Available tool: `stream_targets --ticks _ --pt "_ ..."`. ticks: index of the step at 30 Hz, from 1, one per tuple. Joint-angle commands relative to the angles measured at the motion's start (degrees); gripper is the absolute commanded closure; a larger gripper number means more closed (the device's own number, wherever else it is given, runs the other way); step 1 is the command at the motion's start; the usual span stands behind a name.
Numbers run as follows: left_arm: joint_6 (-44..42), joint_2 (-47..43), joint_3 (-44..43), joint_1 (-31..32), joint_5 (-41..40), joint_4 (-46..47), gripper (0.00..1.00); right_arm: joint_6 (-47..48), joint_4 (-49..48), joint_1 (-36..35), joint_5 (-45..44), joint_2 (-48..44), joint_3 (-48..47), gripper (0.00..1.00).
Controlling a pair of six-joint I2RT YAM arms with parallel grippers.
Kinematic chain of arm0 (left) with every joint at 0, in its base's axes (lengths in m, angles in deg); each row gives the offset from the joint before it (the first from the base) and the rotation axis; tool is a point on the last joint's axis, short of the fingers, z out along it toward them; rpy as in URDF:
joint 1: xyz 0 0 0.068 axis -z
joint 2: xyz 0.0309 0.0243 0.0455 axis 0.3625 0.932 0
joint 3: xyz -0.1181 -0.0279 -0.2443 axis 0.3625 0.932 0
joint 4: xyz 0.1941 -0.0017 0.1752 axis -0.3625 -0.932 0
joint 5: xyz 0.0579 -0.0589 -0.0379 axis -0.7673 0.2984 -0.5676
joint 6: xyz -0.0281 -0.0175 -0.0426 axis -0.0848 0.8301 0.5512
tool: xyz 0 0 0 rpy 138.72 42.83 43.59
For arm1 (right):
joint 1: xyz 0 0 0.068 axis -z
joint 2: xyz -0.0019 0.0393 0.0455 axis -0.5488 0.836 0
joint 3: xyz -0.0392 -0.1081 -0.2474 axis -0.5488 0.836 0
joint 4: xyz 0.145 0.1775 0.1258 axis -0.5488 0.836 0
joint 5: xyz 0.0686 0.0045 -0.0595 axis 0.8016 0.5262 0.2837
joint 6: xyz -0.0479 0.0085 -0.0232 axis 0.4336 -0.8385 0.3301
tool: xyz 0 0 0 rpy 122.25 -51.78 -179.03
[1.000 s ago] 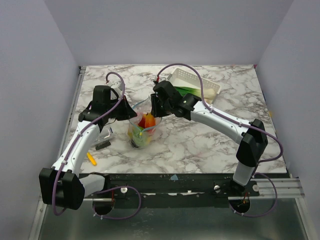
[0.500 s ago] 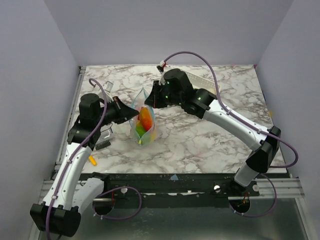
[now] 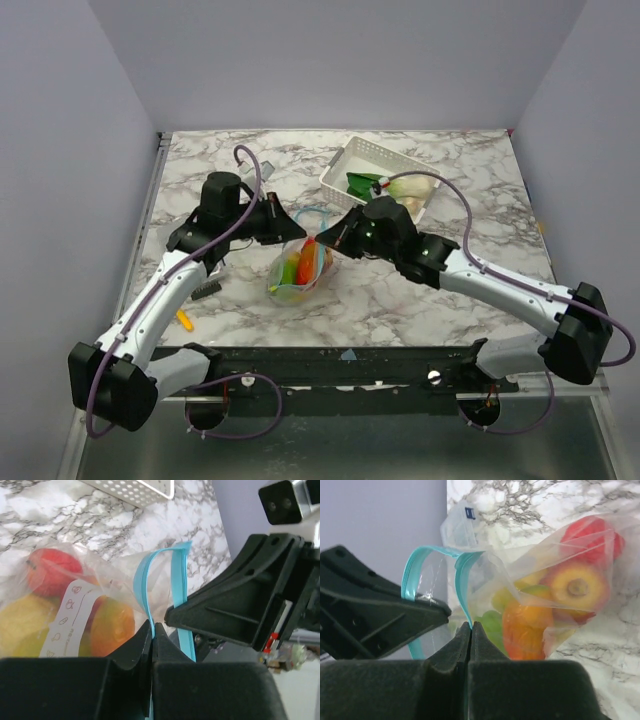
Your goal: Place the food in the zip-top bag and seal the zipper
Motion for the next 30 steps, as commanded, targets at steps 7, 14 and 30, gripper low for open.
stream_targets --ticks 7,14,30 --pt "-18.4 -2.7 -3.3 9.2 -4.0 -2.5 0.50 -21.0 -12.8 -0.3 -10.6 -4.3 5.5 0.99" --pt "-26.9 -5.4 -3.0 13.4 -10.6 -6.4 0.23 -25.3 -14.3 -0.3 -9.4 -2.4 5.2 0.99" --pt "-30.7 -2.3 -7.1 19.7 -33.1 -13.8 0.95 -14.0 -4.6 0.6 -11.5 -5.9 7.7 0.83"
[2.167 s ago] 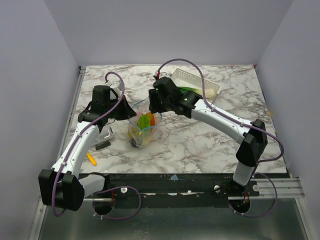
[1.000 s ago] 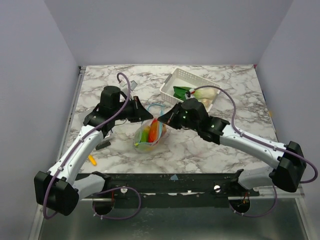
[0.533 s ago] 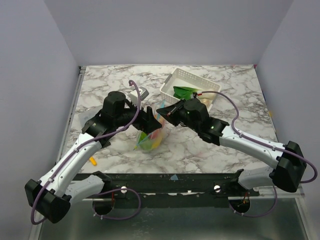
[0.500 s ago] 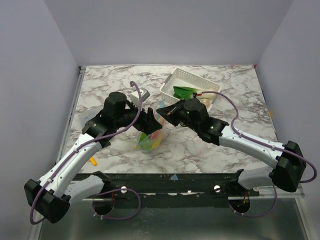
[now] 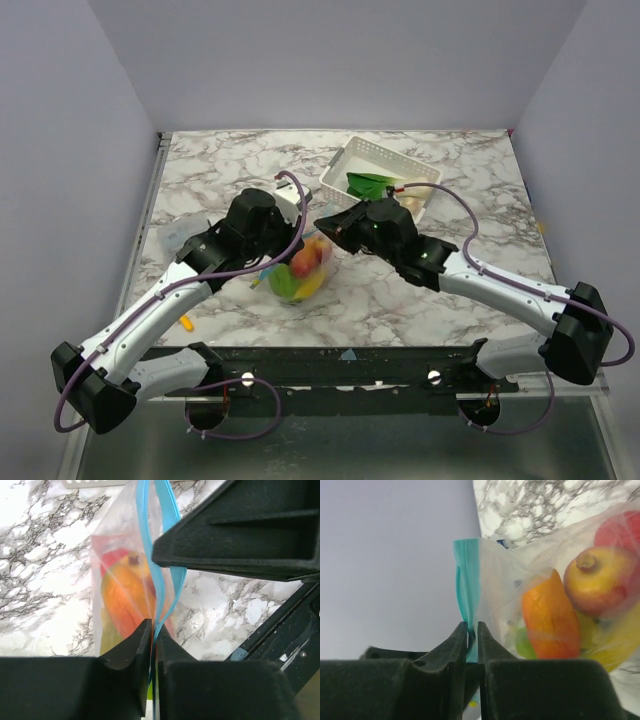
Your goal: Place the food in the zip-top bag and seal the zipper
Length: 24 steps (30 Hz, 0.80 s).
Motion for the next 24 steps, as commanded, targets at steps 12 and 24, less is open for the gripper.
stream_targets --ticks 12,24 --pt "-7.5 -0.1 -3.2 0.2 7.3 -3.9 1.00 84.2 32.2 6.7 19.8 -5.4 -17.5 0.24" --pt "-9.7 -2.8 2.9 0.2 14.6 1.6 1.00 103.9 37.5 8.0 44.3 8.7 -26.5 0.25"
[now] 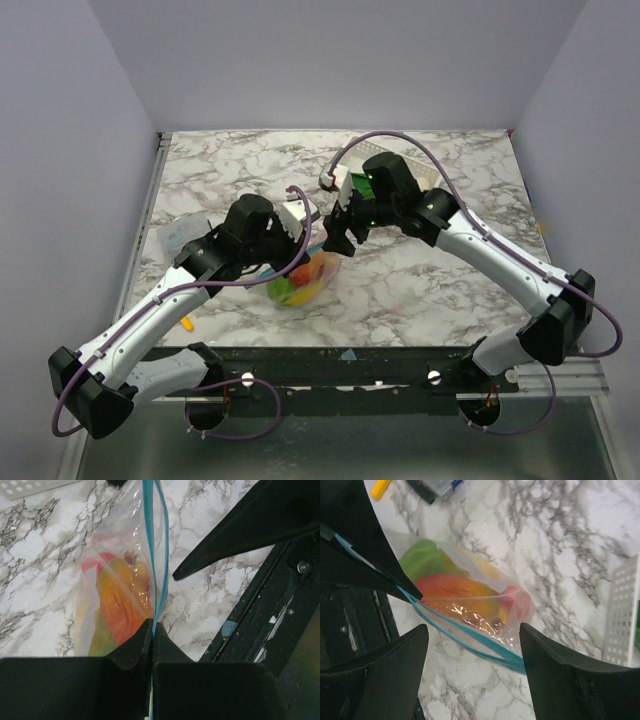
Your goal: Place the food in the zip-top bag and seal the zipper
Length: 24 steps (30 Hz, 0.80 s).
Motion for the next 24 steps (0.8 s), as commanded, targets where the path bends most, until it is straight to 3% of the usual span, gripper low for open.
stream_targets --ticks 1,12,16,19,22,24 --pt "-1.3 -1.3 1.7 0.1 3.6 3.1 1.00 6.7 4.1 0.9 14.4 3.1 -1.4 0.26" --pt "-2.8 -0.8 1.9 0.1 8.4 3.0 1.00 2.1 3.3 1.0 16.8 8.8 -1.2 0.33" --pt "-3.1 -0.9 2.0 0.1 10.4 2.7 1.00 1.4 5.5 1.0 16.7 11.1 -4.4 0.24" --pt "-3.1 -0.9 2.0 0.1 10.2 2.8 1.00 1.1 6.8 1.0 20.1 12.6 -5.7 0.23" --pt "-2.9 -0.8 1.4 0.1 9.4 2.5 1.00 -0.8 6.3 1.0 23.6 13.1 -4.0 0.39" --pt "-1.8 -1.1 1.1 0.1 8.4 2.7 1.00 -1.7 6.2 0.9 24.5 12.5 -2.4 0.54"
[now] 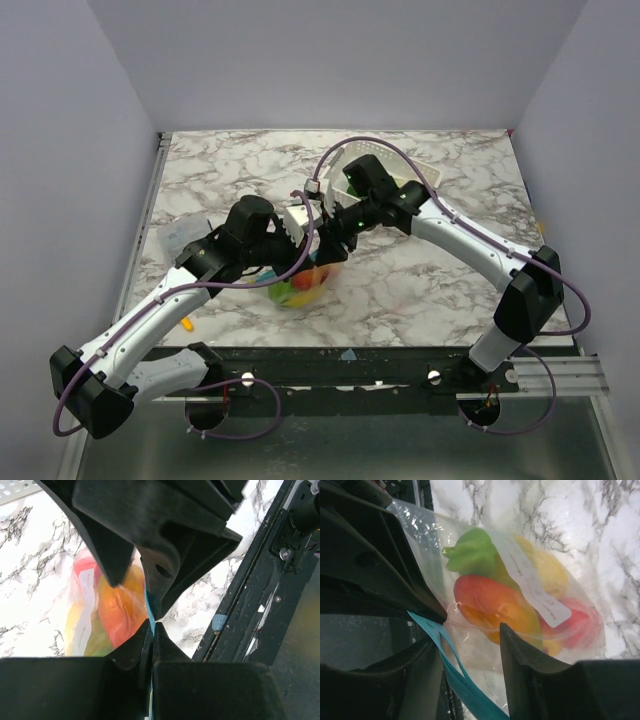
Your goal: Place the food in the zip-top bag and seal the zipper
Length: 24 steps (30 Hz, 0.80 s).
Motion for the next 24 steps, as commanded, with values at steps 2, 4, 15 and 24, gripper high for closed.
stream_targets --ticks 2,4,15,24 --pt "3.3 -2.0 0.0 0.2 1.3 2.7 0.88 -4.4 -1.3 0.1 4.9 -1.0 3.3 0.79" --pt "6.6 -4.1 1.3 0.1 -0.9 5.3 0.71 -6.9 -4.1 0.1 1.8 -3.0 6.8 0.99" --pt "23.0 -31.7 20.7 -0.4 -25.9 25.2 0.04 -21.5 -14.2 3.9 -13.5 -15.2 21.8 1.00" --pt "22.7 -42.9 43.4 -0.4 -18.0 52.6 0.04 -21.8 -8.9 9.9 -12.3 -14.7 18.8 0.99"
